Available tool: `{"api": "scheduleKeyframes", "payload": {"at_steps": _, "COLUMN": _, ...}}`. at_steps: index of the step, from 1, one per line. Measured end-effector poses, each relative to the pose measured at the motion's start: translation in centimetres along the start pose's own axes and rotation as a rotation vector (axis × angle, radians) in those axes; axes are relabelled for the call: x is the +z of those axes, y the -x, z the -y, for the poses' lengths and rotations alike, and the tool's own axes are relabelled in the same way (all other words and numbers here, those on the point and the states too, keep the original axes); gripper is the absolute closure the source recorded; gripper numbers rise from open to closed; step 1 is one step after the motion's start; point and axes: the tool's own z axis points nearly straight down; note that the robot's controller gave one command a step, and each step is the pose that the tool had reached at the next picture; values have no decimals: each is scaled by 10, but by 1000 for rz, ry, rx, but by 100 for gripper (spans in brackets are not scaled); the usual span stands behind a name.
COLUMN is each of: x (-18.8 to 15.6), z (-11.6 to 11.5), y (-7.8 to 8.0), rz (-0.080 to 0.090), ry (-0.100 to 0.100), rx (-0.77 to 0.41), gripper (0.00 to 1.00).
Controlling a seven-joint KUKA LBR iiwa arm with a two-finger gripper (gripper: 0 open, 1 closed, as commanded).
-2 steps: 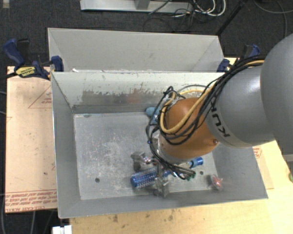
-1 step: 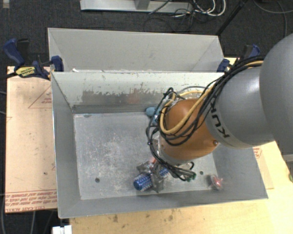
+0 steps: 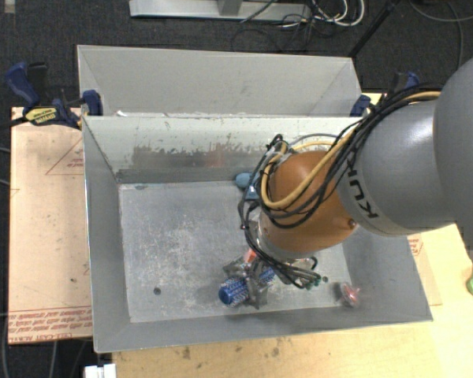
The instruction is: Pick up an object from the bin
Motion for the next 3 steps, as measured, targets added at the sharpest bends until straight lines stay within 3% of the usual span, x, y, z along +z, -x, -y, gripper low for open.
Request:
{"api": "scheduleKeyframes", "payload": {"at_steps": 2, "x": -9, "z": -1, "y": 1, "rz": -1, "ry": 1, "rx": 6, "gripper": 100}}
{"api": "scheduleKeyframes", "payload": {"at_steps": 3, "x": -93, "z": -1, "y": 3, "rz": 6, "ry": -3, "rx": 8, "gripper": 100}}
